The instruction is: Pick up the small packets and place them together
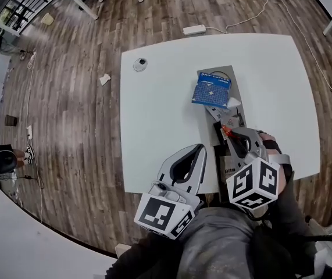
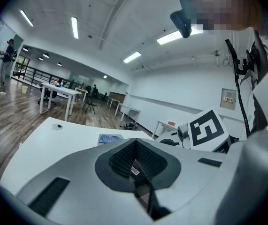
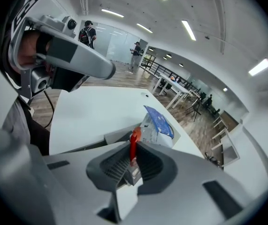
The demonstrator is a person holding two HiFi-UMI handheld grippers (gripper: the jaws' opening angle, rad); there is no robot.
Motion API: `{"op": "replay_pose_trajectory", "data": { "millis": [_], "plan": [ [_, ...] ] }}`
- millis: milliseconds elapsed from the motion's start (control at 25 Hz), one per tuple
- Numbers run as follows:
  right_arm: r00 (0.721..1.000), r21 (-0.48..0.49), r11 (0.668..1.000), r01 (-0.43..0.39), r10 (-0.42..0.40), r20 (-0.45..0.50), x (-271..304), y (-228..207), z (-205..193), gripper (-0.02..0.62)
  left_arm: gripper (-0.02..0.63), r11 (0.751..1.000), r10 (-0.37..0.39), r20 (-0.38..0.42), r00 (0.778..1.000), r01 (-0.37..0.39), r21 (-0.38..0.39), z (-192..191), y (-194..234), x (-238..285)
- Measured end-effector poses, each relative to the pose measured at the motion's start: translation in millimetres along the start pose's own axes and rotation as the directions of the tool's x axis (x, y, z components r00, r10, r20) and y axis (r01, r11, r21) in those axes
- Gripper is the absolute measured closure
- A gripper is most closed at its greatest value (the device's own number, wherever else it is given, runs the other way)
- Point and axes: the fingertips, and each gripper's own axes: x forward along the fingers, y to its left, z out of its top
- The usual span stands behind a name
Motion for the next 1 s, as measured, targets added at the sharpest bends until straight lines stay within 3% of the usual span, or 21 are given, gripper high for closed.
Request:
{"op": "replay_pose_trajectory", "data": {
  "millis": [160,480,1000],
  "plan": [
    [1.000,0.014,1.000,-0.009,0.009,-0.009,5.1,-0.1,-2.3,0.552,0.603,1.000,-0.002,-0.009,1.000,0.002,-0.011,-2.9,2.7,1.7],
    [0.997,0.030,0.997,-0.074,0.074,0.009,6.6,15.1,0.5,0.440,0.603,1.000,0.006,-0.006,1.000,-0.006,-0.011,-3.4,4.2,-4.6],
    [0.999,0.053,0.998,0.033,-0.033,0.000,-36.5,13.3,-21.3,0.436,0.603,0.999,-0.036,0.033,0.999,0.035,0.027,0.4,-33.8,-23.5]
  ]
}}
